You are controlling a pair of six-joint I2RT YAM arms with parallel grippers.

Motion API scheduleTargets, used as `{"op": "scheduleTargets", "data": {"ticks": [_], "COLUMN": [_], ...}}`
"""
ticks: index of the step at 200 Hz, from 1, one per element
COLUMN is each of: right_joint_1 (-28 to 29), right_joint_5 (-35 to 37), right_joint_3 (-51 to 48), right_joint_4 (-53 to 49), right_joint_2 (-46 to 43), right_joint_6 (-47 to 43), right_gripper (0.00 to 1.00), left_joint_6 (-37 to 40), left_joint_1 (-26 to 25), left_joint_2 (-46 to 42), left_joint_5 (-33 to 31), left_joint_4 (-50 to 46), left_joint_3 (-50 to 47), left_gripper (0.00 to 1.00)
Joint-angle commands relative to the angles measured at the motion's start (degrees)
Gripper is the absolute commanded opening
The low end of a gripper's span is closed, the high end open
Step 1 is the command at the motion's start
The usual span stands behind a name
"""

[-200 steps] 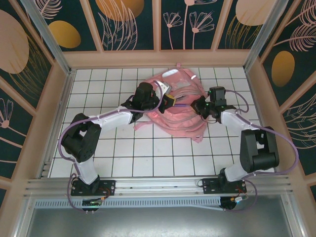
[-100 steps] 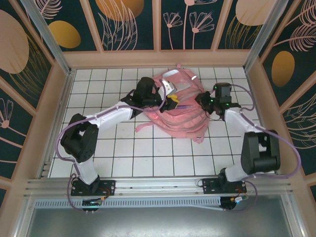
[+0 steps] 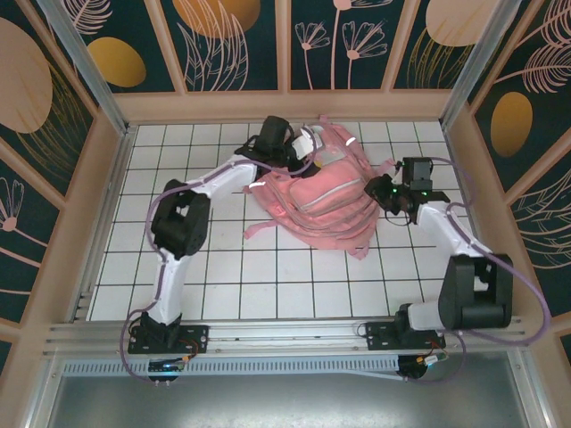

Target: Pack books, pencil case, and school supplies into a backpack

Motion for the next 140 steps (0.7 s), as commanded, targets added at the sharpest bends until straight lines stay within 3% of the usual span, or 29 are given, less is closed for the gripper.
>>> {"op": "scheduleTargets", "data": {"ticks": [1, 35, 60, 106, 126, 140], "right_joint_1": [0.06, 1.61, 4.76, 10.77, 11.59, 11.82], "right_joint_5": [-4.35, -5.32, -4.73, -6.92, -9.45, -11.29], "right_joint_3": [0.72, 4.30, 9.35, 16.98, 21.13, 24.28], "right_joint_4": [4.69, 9.17, 9.03, 15.31, 17.90, 18.84], "right_joint_2": [4.92, 12.66, 19.64, 30.54, 35.26, 37.67], "right_joint_6": [-1.72, -3.28, -4.97, -3.98, -3.31, -2.91], "right_gripper": [0.25, 0.08, 0.01, 0.01, 0.02, 0.04], "left_joint_6": [1.75, 0.32, -0.94, -10.27, -5.55, -0.10], "left_joint_1": [-0.14, -0.06, -0.09, -0.15, -0.46, -1.10], "left_joint_2": [2.43, -2.45, -9.27, -23.71, -28.99, -33.91], "left_joint_5": [-2.22, -6.78, -3.20, 6.94, 11.27, 9.55], "left_joint_4": [-4.50, -0.60, 4.08, 10.09, 6.53, 1.47], "left_joint_3": [-0.39, -12.63, -26.83, -46.88, -51.17, -50.82], "left_gripper": [0.57, 0.56, 0.56, 0.51, 0.50, 0.51]}}
